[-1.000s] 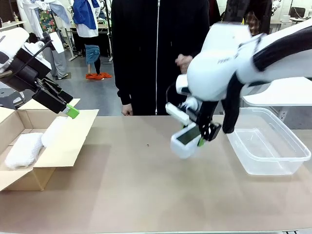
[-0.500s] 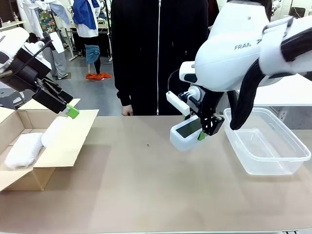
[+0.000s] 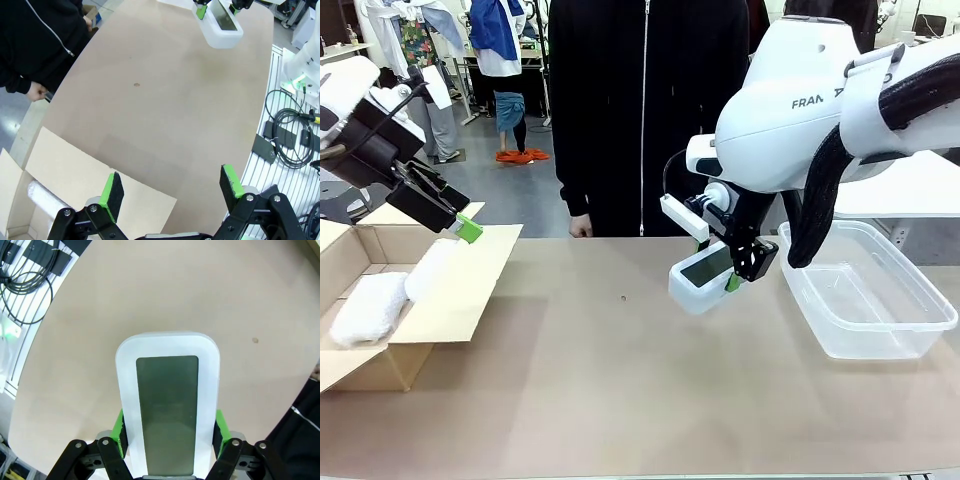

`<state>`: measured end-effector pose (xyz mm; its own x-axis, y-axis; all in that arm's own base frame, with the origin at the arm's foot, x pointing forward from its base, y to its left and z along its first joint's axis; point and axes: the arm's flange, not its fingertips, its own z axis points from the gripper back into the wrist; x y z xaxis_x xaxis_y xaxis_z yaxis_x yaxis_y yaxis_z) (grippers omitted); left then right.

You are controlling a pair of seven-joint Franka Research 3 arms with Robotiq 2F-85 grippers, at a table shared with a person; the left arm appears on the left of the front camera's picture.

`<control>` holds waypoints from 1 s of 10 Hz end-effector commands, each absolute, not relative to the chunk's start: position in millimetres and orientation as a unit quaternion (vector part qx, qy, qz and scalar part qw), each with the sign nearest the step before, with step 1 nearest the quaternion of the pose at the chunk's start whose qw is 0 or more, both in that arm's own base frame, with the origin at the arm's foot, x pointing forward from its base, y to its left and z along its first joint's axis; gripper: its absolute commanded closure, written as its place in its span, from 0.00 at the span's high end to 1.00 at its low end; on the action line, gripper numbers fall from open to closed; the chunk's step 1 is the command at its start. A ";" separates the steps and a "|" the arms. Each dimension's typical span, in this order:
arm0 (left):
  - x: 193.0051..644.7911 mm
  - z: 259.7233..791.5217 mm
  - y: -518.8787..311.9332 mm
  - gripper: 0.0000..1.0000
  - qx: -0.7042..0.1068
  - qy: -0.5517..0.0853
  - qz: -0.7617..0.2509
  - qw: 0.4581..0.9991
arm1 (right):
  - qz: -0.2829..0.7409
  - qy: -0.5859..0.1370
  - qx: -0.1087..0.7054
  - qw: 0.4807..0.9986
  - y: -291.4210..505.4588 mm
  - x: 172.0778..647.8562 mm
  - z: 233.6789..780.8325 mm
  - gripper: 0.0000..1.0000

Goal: Separate and place wrapped and unwrapped clocks.
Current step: If the picked Digital clock is wrapped, place it in the Package Box ; if not, place it in the Organizing box.

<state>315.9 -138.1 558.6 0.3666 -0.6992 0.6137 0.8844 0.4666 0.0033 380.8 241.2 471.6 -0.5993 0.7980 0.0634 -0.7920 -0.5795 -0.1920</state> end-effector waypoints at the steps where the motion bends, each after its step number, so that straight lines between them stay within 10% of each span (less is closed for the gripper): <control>1: 315.5 560.3 -136.7 1.00 -0.166 -0.277 -0.491 0.809 | 0.891 -0.104 -0.021 0.441 239.5 381.8 474.5 0.31; 7: 315.5 560.3 -136.7 1.00 -0.166 -0.277 -0.491 0.809 | 0.891 -0.104 -0.021 0.441 239.5 381.8 474.5 0.31; 8: 315.5 560.3 -136.7 1.00 -0.166 -0.277 -0.491 0.809 | 0.889 -0.101 -0.015 0.447 241.2 380.8 471.8 0.77; 10: 315.5 560.3 -136.7 1.00 -0.166 -0.277 -0.491 0.809 | 0.679 -0.131 -0.122 0.712 254.5 388.5 471.0 0.77</control>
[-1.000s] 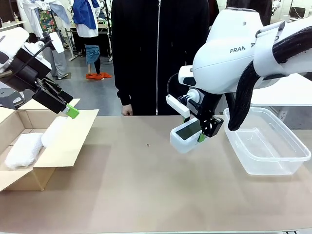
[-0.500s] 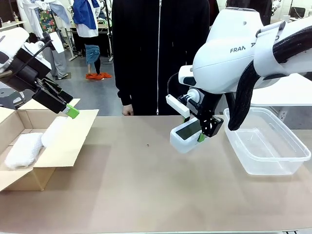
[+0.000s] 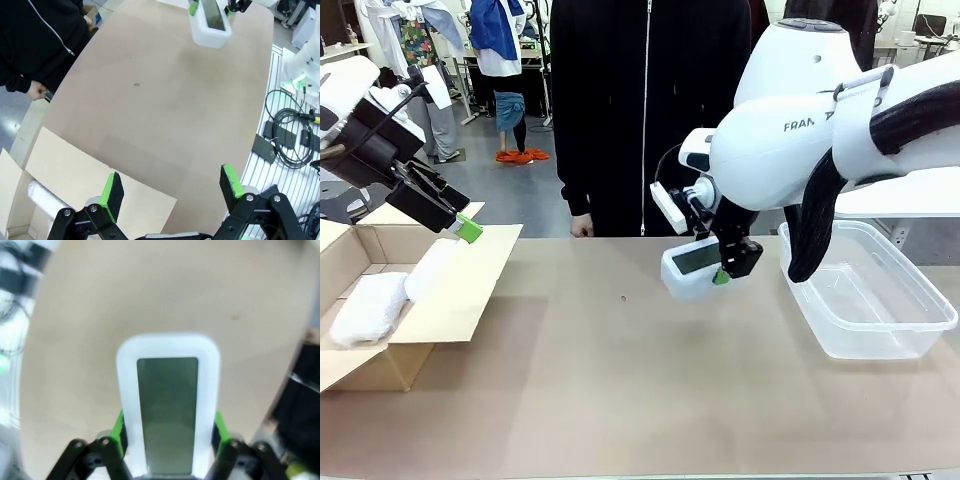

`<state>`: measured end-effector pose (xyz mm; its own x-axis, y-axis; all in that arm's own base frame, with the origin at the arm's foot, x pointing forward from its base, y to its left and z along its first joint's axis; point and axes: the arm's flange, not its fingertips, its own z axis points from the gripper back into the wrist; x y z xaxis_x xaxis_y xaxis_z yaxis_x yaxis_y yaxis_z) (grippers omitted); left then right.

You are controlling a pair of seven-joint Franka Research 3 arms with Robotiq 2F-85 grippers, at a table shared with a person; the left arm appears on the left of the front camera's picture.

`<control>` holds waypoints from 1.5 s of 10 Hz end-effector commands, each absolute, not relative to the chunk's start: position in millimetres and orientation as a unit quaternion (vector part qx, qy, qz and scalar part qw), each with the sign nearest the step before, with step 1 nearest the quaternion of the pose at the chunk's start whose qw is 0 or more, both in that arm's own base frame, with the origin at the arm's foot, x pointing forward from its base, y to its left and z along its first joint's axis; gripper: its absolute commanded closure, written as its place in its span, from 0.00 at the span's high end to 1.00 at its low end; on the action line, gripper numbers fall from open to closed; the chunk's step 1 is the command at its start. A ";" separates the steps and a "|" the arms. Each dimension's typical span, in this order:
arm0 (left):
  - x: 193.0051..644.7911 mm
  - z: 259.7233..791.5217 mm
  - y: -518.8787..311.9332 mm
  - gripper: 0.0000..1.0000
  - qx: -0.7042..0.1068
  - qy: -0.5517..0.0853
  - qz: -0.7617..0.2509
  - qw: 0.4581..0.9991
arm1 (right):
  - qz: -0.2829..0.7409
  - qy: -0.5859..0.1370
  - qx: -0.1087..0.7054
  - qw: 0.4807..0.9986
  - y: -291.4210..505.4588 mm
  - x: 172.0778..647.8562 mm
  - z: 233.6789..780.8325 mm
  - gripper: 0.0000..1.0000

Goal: Separate and place wrapped and unwrapped clocks.
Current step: If the picked Digital clock is wrapped, place it in the Package Box ; if not, place it in the Organizing box.

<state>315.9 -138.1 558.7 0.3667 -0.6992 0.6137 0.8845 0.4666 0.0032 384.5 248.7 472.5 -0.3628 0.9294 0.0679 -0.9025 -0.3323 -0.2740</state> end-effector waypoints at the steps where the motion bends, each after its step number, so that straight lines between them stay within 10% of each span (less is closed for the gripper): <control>1: 315.5 560.3 -136.7 1.00 -0.166 -0.277 -0.491 0.809 | 0.585 -0.159 -0.119 0.786 228.2 407.8 487.9 0.77; 6: 315.5 560.3 -136.7 1.00 -0.166 -0.277 -0.491 0.809 | 0.321 -0.199 0.040 0.925 44.6 450.4 515.0 0.77; 15: 315.5 560.3 -136.7 1.00 -0.166 -0.277 -0.491 0.809 | 0.071 -0.196 0.111 0.972 -26.1 493.2 419.1 0.77</control>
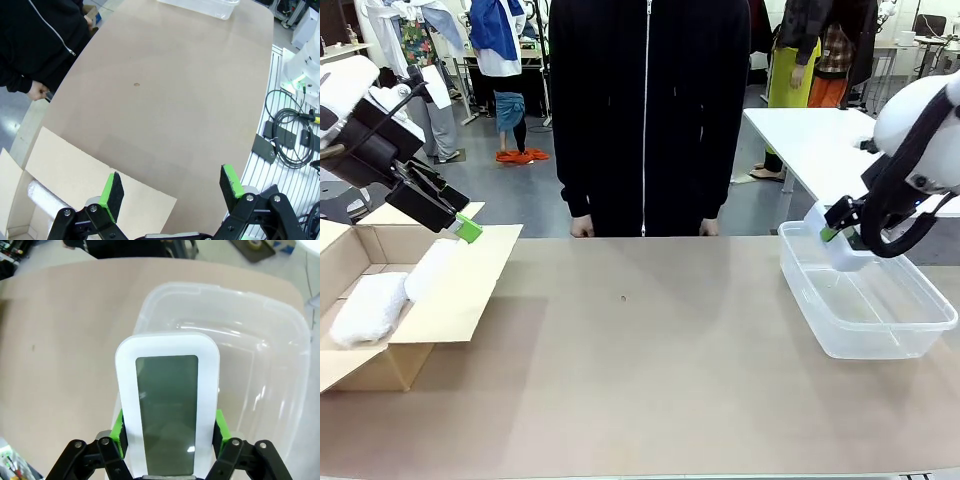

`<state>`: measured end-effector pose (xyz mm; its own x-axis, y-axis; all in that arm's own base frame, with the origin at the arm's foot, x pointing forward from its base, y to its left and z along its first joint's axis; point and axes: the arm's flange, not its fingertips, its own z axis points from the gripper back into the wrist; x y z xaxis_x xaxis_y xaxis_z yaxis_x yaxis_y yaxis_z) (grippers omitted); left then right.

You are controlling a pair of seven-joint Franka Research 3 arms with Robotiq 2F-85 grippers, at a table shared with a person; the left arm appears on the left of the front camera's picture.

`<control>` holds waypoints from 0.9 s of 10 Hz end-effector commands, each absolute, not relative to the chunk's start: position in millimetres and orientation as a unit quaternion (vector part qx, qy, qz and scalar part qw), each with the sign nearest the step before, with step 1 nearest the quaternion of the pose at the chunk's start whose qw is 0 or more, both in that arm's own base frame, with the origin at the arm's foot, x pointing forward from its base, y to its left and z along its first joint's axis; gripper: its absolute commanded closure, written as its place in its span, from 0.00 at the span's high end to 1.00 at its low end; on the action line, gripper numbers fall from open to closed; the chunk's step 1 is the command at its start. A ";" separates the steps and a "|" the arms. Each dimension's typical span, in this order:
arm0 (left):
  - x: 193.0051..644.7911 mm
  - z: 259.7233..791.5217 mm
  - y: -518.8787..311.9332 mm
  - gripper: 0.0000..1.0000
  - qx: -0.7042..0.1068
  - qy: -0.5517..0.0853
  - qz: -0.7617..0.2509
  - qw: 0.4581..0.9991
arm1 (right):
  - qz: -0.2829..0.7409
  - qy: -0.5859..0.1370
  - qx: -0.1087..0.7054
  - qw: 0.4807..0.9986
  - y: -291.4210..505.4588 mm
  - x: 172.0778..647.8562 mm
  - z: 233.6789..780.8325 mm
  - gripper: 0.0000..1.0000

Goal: Separate and place wrapped and unwrapped clocks.
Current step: If the picked Digital clock is wrapped, place it in the Package Box ; if not, place it in the Organizing box.

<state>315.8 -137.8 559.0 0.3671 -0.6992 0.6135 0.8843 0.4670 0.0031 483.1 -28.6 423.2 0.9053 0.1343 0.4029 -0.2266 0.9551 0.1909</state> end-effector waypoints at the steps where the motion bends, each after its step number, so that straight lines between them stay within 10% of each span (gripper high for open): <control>1: 315.5 560.3 -136.7 1.00 -0.166 -0.277 -0.491 0.809 | 0.078 -0.176 0.106 0.976 -25.2 497.9 406.2 0.77; 7: 315.5 560.3 -136.7 1.00 -0.166 -0.277 -0.491 0.809 | 0.060 -0.121 0.093 0.986 -31.7 515.6 343.8 0.77; 9: 315.5 560.3 -136.7 1.00 -0.166 -0.277 -0.491 0.809 | 0.056 -0.111 0.087 0.988 -31.9 511.4 350.7 1.00</control>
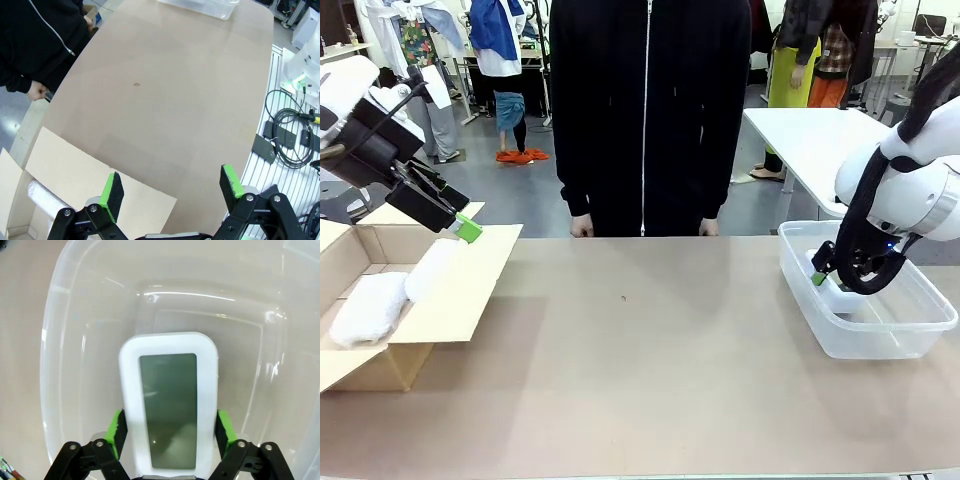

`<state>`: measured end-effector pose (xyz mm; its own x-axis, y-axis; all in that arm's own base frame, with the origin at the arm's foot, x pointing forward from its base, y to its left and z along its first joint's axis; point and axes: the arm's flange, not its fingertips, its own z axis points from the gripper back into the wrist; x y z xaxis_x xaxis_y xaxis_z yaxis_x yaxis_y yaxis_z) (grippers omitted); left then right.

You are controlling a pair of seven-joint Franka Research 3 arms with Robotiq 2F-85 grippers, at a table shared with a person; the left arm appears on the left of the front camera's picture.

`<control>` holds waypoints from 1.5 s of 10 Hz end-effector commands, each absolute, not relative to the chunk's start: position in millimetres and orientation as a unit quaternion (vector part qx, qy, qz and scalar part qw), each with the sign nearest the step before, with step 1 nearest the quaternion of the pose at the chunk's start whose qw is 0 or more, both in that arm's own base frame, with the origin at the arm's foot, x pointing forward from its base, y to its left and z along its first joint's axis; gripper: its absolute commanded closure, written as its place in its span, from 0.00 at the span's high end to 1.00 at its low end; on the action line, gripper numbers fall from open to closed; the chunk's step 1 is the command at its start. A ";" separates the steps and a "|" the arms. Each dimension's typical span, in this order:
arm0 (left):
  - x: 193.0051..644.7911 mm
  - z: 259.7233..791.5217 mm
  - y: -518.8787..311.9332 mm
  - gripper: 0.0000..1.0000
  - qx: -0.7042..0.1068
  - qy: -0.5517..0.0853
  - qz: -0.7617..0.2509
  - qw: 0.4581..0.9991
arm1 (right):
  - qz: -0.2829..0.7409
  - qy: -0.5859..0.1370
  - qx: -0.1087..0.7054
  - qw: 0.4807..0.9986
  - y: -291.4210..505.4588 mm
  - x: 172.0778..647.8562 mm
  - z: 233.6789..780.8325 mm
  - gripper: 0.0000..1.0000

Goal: Separate and place wrapped and unwrapped clocks.
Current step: If the picked Digital clock is wrapped, place it in the Package Box ; if not, place it in the Organizing box.

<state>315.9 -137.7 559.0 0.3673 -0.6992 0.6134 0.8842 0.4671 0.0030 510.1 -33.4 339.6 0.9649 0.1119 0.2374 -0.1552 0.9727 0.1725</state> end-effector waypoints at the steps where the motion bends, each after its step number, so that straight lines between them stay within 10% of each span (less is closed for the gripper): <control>1: 315.5 560.3 -136.7 1.00 -0.166 -0.277 -0.491 0.809 | 0.056 -0.105 0.086 0.989 -31.7 508.9 355.7 1.00; 15: 315.5 560.3 -136.7 1.00 -0.166 -0.277 -0.491 0.809 | 0.098 -0.181 0.043 0.978 -2.4 388.8 526.2 1.00</control>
<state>316.0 -137.7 559.0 0.3675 -0.6993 0.6131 0.8841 0.4673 0.0031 387.3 1.5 526.2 0.9186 0.1630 0.3600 -0.1871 0.9818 0.0327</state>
